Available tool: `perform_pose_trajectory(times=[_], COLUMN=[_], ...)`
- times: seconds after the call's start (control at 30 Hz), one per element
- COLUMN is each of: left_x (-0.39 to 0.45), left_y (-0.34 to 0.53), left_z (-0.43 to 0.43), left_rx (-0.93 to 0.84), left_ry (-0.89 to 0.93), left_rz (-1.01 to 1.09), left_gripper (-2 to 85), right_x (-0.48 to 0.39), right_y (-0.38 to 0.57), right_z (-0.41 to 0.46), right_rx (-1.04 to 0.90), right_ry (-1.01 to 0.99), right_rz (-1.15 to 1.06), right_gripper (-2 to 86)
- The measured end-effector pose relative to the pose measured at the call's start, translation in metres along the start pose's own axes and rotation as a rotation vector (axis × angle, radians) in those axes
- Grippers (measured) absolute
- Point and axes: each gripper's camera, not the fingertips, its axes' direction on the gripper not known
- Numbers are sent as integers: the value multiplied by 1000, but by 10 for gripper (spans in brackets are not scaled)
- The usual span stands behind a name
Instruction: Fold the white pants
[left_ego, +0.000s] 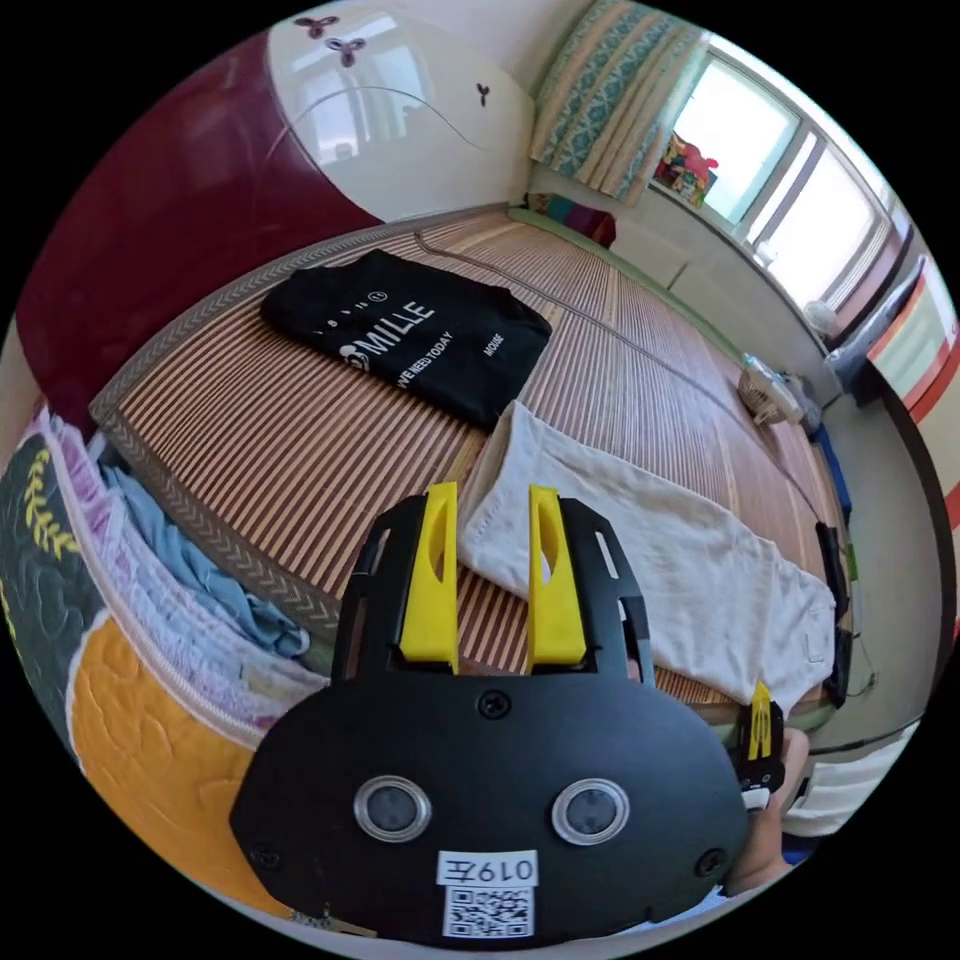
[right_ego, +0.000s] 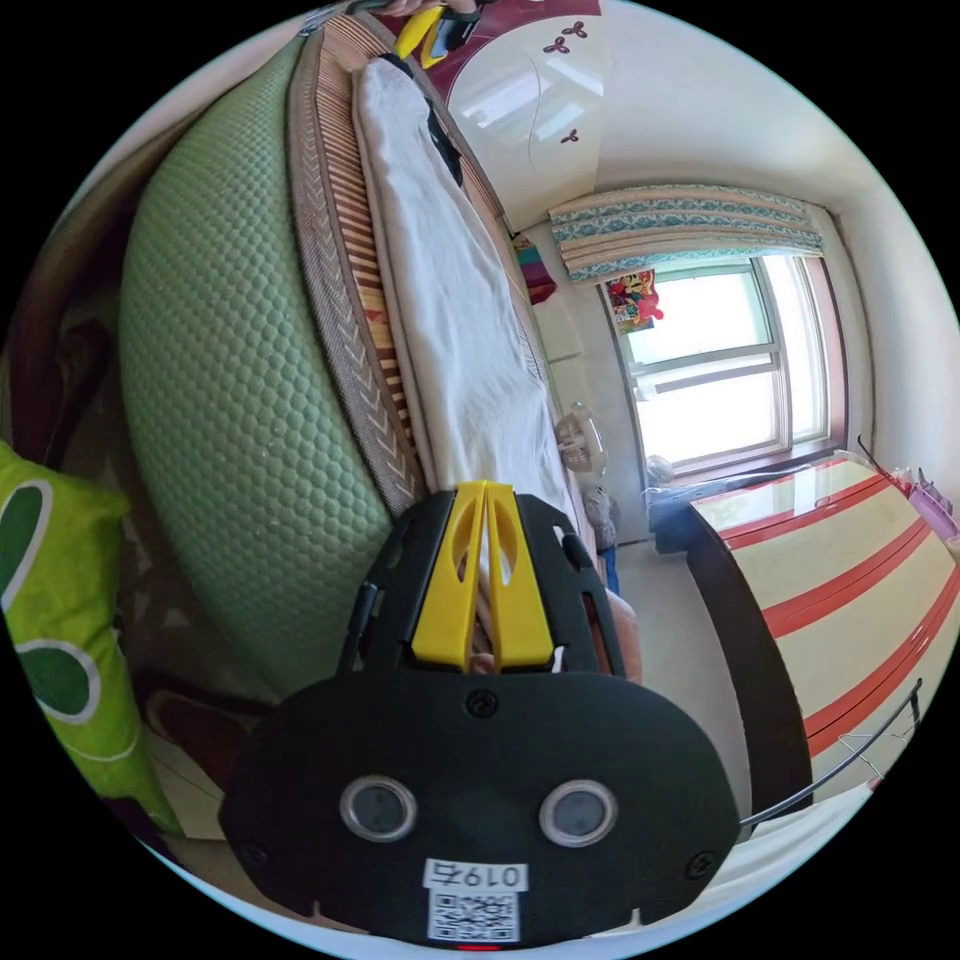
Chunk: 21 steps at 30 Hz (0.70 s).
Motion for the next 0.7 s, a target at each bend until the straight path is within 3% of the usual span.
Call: perform_pose_trajectory(times=[0.43,0.7], left_x=[5,6], left_y=[-41,-45], left_z=[41,54], left_rx=[-90,-112], left_ry=[-36,-58], left_rz=[79,117], left_gripper=[25,27], right_x=[36,95], right_y=[23,45], right_z=[42,78], right_rx=[6,-11], right_ry=[49,-50], right_rz=[-26,71], right_gripper=[-8,-9])
